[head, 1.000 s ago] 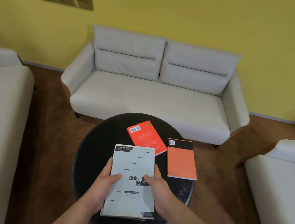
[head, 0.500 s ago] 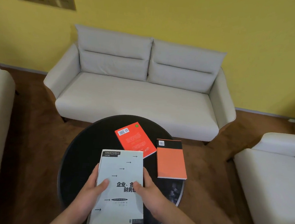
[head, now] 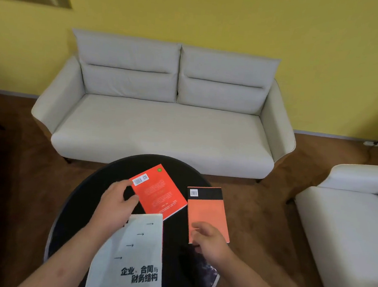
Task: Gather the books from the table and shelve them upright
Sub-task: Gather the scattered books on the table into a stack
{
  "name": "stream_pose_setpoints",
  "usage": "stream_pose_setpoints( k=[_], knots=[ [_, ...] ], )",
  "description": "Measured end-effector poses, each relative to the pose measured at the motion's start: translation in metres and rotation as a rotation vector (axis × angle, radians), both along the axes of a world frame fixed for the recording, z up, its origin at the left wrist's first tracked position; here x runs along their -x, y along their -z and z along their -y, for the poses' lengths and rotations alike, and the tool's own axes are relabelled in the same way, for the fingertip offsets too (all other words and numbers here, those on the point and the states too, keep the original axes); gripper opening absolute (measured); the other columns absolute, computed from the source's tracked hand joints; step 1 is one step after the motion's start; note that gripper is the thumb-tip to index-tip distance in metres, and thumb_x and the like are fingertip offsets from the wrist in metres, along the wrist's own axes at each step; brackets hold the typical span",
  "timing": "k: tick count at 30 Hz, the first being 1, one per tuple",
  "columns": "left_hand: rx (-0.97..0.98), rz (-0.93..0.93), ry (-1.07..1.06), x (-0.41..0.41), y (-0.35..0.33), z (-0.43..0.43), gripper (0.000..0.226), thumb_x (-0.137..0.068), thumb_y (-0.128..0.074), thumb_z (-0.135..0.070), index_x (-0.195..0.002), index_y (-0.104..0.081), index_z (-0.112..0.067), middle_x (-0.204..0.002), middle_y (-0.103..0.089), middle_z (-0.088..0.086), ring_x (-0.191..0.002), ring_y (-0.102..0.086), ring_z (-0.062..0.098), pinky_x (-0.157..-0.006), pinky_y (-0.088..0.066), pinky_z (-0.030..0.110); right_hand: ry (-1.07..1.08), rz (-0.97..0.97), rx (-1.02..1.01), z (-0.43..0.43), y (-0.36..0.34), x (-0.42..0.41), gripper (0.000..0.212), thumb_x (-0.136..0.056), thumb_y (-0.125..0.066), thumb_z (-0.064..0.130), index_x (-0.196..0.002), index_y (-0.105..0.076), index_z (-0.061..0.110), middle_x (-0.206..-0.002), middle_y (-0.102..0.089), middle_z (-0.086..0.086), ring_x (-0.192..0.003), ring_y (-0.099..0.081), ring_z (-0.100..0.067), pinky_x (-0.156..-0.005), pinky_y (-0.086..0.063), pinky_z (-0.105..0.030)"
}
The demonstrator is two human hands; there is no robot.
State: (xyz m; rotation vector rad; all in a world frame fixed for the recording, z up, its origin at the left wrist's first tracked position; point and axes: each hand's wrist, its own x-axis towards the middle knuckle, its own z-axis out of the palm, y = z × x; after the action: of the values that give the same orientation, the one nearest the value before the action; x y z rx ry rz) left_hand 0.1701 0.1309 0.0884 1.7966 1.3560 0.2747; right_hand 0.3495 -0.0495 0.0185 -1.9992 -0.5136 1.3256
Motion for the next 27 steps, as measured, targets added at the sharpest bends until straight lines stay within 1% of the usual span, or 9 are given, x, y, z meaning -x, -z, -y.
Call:
stream_pose_setpoints(
  k=[3, 6, 7, 10, 12, 16, 20, 24, 27],
  knots=[
    [0.107, -0.094, 0.18, -0.05, 0.017, -0.04, 0.042, -0.094, -0.059, -0.034, -0.134, -0.055, -0.023, -0.132, -0.06, 0.0, -0.114, -0.062, 0.018, -0.1, -0.051, 0.044, 0.04, 0.111, 0.075, -0.005, 0.014, -0.047, 0.028, -0.1, -0.052, 0.016, -0.127, -0.059, 0.022, -0.122, -0.058, -0.002, -0.104, -0.059, -0.017, -0.097, -0.054, -0.037],
    [0.212, -0.188, 0.232, -0.091, 0.048, -0.073, 0.048, -0.089, -0.063, -0.027, -0.134, -0.053, -0.015, -0.121, -0.064, 0.005, -0.102, -0.066, 0.021, -0.092, -0.054, 0.043, 0.046, 0.199, 0.159, -0.01, 0.03, -0.083, 0.039, -0.098, -0.055, 0.015, -0.137, -0.055, 0.014, -0.126, -0.058, -0.006, -0.094, -0.059, -0.011, -0.074, -0.05, -0.023],
    [0.223, -0.215, 0.223, -0.101, 0.058, -0.081, 0.044, -0.088, -0.064, -0.022, -0.13, -0.054, -0.013, -0.117, -0.065, 0.006, -0.099, -0.066, 0.022, -0.09, -0.055, 0.042, 0.038, 0.223, 0.192, -0.011, 0.036, -0.092, 0.042, -0.098, -0.056, 0.017, -0.14, -0.052, 0.011, -0.131, -0.058, -0.009, -0.098, -0.06, -0.014, -0.074, -0.047, -0.023],
    [0.191, -0.381, 0.216, -0.117, 0.099, -0.107, 0.032, -0.077, -0.069, -0.026, -0.106, -0.064, -0.012, -0.098, -0.071, 0.006, -0.085, -0.071, 0.023, -0.083, -0.06, 0.044, -0.047, 0.333, 0.311, -0.015, 0.056, -0.114, 0.045, -0.099, -0.054, 0.032, -0.139, -0.053, 0.012, -0.138, -0.06, -0.009, -0.12, -0.06, -0.023, -0.094, -0.047, -0.026],
    [0.172, -0.474, 0.159, -0.119, 0.141, -0.131, 0.047, -0.071, -0.07, -0.035, -0.112, -0.061, -0.014, -0.106, -0.068, 0.008, -0.092, -0.069, 0.026, -0.083, -0.059, 0.044, -0.097, 0.354, 0.382, -0.016, 0.076, -0.126, 0.041, -0.097, -0.05, 0.037, -0.131, -0.059, 0.017, -0.132, -0.063, -0.007, -0.12, -0.061, -0.024, -0.105, -0.047, -0.033],
    [0.126, -0.591, 0.1, -0.129, 0.162, -0.14, 0.09, -0.072, -0.075, -0.038, -0.147, -0.036, -0.009, -0.141, -0.048, 0.014, -0.134, -0.044, 0.036, -0.105, -0.045, 0.052, -0.16, 0.311, 0.438, -0.017, 0.123, -0.148, 0.048, -0.08, -0.059, 0.045, -0.122, -0.059, 0.022, -0.126, -0.065, -0.006, -0.116, -0.063, -0.025, -0.104, -0.049, -0.039],
    [0.16, -0.681, 0.121, -0.125, 0.177, -0.144, 0.105, -0.053, -0.078, -0.062, -0.14, -0.047, -0.014, -0.131, -0.056, 0.01, -0.121, -0.057, 0.031, -0.1, -0.05, 0.049, -0.149, 0.244, 0.404, -0.028, 0.104, -0.144, 0.055, -0.084, -0.073, 0.047, -0.129, -0.056, 0.02, -0.127, -0.065, 0.0, -0.115, -0.063, -0.02, -0.099, -0.051, -0.033],
    [0.087, -0.798, 0.15, -0.125, 0.18, -0.137, 0.115, -0.066, -0.081, -0.056, -0.154, -0.021, -0.015, -0.154, -0.033, 0.011, -0.147, -0.026, 0.034, -0.115, -0.03, 0.058, -0.1, 0.193, 0.396, -0.033, 0.101, -0.144, 0.055, -0.086, -0.075, 0.041, -0.132, -0.055, 0.022, -0.13, -0.064, 0.002, -0.119, -0.062, -0.019, -0.106, -0.049, -0.037],
    [0.106, -0.805, 0.137, -0.126, 0.176, -0.137, 0.115, -0.065, -0.084, -0.053, -0.153, -0.023, -0.012, -0.149, -0.037, 0.014, -0.14, -0.035, 0.034, -0.114, -0.036, 0.052, -0.086, 0.221, 0.396, -0.029, 0.102, -0.145, 0.046, -0.091, -0.071, 0.028, -0.133, -0.056, 0.019, -0.131, -0.064, -0.002, -0.119, -0.061, -0.021, -0.107, -0.048, -0.036]
  ],
)
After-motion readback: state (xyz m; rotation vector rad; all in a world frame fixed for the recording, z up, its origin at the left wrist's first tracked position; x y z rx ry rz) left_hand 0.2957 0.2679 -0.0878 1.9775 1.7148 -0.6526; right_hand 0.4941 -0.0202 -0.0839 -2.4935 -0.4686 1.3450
